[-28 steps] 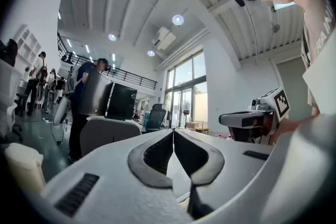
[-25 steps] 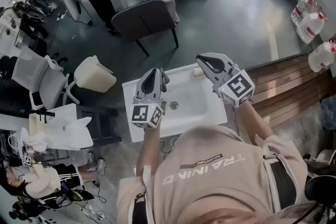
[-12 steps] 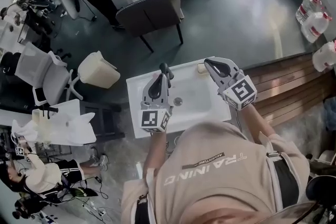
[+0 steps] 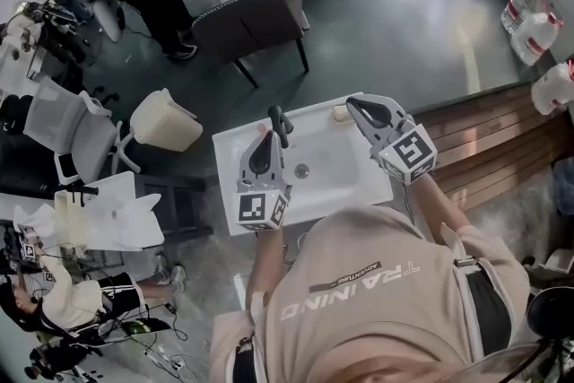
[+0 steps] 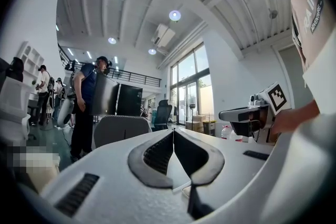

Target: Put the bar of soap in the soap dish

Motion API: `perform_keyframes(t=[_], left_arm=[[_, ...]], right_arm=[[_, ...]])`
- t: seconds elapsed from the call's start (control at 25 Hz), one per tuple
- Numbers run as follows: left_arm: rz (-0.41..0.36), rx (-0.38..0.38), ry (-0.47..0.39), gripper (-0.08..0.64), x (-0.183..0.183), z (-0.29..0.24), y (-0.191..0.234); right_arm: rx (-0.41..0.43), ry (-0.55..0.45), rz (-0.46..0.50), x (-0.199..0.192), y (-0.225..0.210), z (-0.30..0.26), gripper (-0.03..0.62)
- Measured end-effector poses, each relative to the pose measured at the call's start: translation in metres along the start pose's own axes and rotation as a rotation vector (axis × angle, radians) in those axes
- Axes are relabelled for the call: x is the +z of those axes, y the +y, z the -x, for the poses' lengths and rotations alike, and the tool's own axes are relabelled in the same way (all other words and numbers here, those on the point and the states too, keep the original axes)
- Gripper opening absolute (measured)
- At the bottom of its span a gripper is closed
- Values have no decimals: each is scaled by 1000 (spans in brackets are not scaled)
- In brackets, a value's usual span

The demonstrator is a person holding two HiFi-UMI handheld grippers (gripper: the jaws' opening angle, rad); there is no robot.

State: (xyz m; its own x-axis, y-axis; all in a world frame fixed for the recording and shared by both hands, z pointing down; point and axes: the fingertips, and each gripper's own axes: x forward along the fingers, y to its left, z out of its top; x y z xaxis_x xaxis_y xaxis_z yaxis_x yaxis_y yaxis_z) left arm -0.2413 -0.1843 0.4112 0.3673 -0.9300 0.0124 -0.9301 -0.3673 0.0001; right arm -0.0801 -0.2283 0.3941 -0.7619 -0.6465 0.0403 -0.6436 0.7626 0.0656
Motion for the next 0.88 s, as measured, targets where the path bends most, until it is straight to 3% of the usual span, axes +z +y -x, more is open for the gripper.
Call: perform_keyframes(t=[0.4, 0.88], left_arm=[[60, -17, 18, 11, -11, 5, -6], [41, -58, 45, 11, -21, -3, -26]], right_arm=[[9, 48, -26, -19, 6, 11, 12], [24, 109, -18, -38, 4, 21, 12]])
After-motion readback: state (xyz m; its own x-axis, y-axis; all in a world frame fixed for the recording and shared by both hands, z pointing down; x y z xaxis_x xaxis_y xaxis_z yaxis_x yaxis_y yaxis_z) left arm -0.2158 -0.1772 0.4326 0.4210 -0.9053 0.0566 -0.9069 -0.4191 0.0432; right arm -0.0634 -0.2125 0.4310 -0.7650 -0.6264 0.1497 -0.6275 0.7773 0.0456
